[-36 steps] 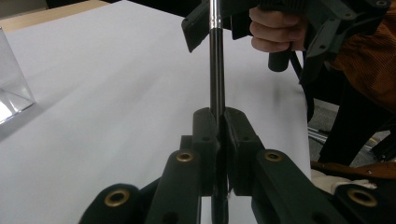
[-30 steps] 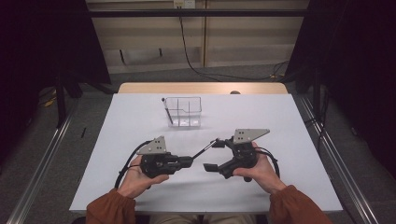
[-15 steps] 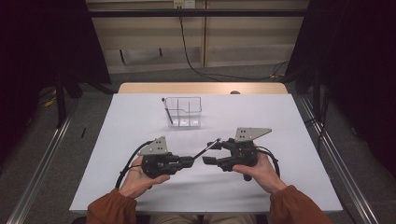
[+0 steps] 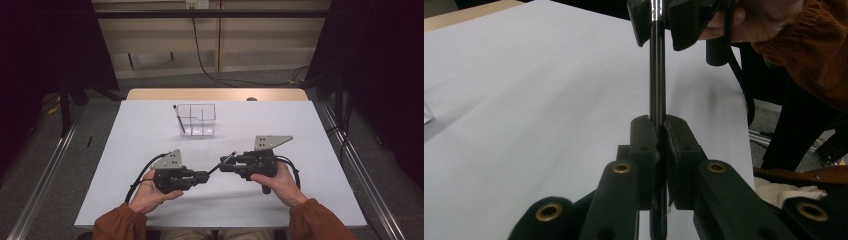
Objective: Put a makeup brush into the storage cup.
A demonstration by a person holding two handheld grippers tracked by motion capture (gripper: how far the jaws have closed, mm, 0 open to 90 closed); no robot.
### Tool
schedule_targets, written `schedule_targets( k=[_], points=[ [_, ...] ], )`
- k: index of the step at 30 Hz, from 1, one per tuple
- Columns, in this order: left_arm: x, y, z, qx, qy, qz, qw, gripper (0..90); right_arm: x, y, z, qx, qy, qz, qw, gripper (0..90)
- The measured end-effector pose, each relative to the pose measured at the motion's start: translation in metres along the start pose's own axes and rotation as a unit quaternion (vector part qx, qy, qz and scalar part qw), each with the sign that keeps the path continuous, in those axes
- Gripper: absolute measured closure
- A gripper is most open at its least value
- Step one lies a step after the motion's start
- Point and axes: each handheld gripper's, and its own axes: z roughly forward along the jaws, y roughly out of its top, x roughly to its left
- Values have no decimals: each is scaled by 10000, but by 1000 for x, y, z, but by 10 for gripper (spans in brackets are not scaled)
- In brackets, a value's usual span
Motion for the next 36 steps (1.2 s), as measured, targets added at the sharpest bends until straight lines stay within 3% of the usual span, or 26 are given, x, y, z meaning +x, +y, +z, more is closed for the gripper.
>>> schedule_targets(
  k=[19,28,36],
  points=[
    [-1,-4,5,93,29,245,9997,838,-4,-2,1,65,308,455,9985,824],
    [-1,-4,5,59,133,301,9994,818,-3,0,1,37,393,472,9981,840],
    [0,-4,3,-17,217,127,9997,702,-3,2,-3,-16,304,385,9988,840]
  ],
)
